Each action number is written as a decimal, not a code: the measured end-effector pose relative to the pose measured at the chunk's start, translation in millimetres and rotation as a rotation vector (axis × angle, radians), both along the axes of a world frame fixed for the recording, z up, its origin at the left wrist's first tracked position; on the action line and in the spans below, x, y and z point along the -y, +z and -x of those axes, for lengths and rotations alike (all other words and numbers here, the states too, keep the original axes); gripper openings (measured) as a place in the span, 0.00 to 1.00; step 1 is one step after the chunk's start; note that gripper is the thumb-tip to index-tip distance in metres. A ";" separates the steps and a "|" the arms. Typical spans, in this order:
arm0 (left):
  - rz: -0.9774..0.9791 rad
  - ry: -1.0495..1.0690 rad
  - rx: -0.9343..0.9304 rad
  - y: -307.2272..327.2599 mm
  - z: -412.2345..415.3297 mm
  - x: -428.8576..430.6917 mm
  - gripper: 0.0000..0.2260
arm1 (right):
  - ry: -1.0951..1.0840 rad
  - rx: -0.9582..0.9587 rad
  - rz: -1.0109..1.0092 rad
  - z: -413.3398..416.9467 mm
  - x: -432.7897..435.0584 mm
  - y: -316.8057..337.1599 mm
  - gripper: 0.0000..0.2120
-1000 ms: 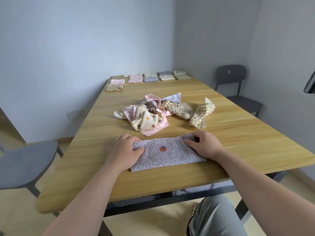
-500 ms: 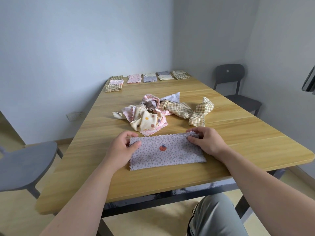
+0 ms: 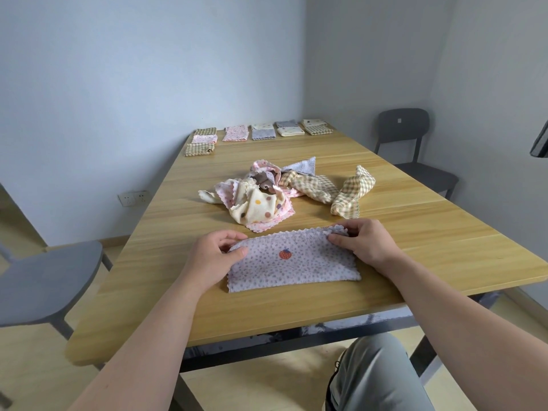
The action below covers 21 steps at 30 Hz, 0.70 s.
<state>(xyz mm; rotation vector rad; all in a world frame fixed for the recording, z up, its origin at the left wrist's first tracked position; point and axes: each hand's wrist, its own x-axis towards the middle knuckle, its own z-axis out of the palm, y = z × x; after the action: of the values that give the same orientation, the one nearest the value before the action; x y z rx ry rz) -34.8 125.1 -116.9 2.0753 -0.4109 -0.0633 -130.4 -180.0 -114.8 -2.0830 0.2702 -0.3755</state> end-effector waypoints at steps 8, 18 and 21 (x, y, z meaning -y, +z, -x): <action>0.055 0.044 0.022 -2.4 -0.2 -0.8 0.17 | -0.010 0.016 -0.016 -1.2 2.1 -4.0 0.09; 0.065 0.010 0.020 0.3 1.1 -3.1 0.08 | 0.007 0.004 -0.003 0.5 0.3 -1.8 0.14; 0.071 0.013 0.029 -0.2 0.4 -3.1 0.09 | 0.014 0.023 -0.007 -1.8 2.4 -4.1 0.09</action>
<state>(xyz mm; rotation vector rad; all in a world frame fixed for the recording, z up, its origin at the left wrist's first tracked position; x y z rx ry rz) -35.2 128.2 -117.1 2.0107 -0.4116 -0.0107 -128.6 -182.4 -118.9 -2.0716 0.2422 -0.3896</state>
